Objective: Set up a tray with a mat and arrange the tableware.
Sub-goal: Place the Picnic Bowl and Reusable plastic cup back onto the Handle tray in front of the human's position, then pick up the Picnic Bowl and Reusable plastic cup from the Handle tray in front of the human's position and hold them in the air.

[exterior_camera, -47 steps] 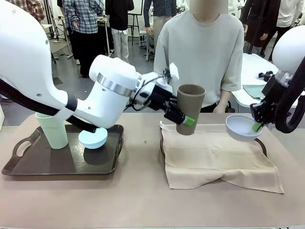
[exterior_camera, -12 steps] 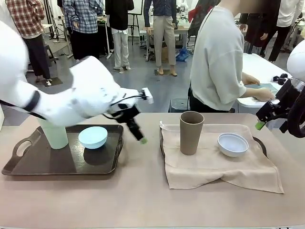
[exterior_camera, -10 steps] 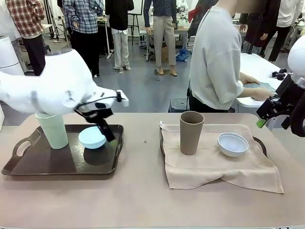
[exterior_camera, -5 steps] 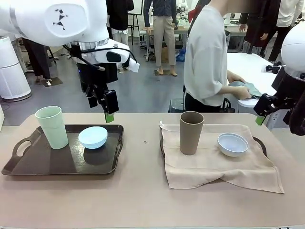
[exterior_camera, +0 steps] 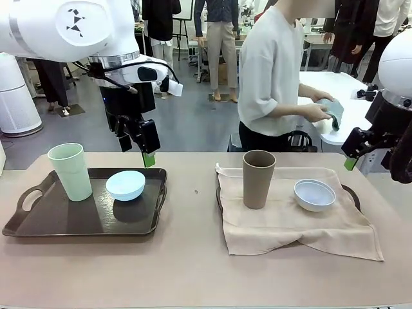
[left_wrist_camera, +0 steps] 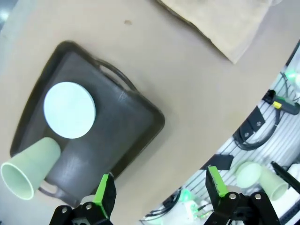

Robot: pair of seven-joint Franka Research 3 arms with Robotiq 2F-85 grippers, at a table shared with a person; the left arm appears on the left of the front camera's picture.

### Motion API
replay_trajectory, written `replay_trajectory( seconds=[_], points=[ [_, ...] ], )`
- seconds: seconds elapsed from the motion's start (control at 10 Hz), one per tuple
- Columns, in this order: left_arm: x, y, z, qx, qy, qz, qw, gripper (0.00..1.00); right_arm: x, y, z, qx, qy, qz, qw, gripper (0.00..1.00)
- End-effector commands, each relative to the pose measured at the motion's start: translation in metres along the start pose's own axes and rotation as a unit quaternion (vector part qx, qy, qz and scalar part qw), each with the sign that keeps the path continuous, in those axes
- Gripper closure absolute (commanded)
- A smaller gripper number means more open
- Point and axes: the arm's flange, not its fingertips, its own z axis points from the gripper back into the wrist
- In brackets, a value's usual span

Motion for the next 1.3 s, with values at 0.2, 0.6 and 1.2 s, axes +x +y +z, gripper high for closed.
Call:
replay_trajectory(
  seconds=[0.2,0.6,1.2],
  points=[
    [0.0,-0.004,0.004,0.026,0.011,0.003,1.0,0.0,-0.001,0.0,0.0,-0.002,-0.001,-0.001,1.0,0.0],
    [0.0,-0.004,0.004,0.026,0.011,0.003,1.0,0.0,-0.001,0.0,0.0,-0.002,-0.001,-0.001,1.0,0.0],
    [-0.097,0.083,0.016,-0.064,0.004,0.07,0.996,0.0,-0.016,-0.059,0.011,0.027,0.021,-0.088,0.996,0.0]
  ],
)
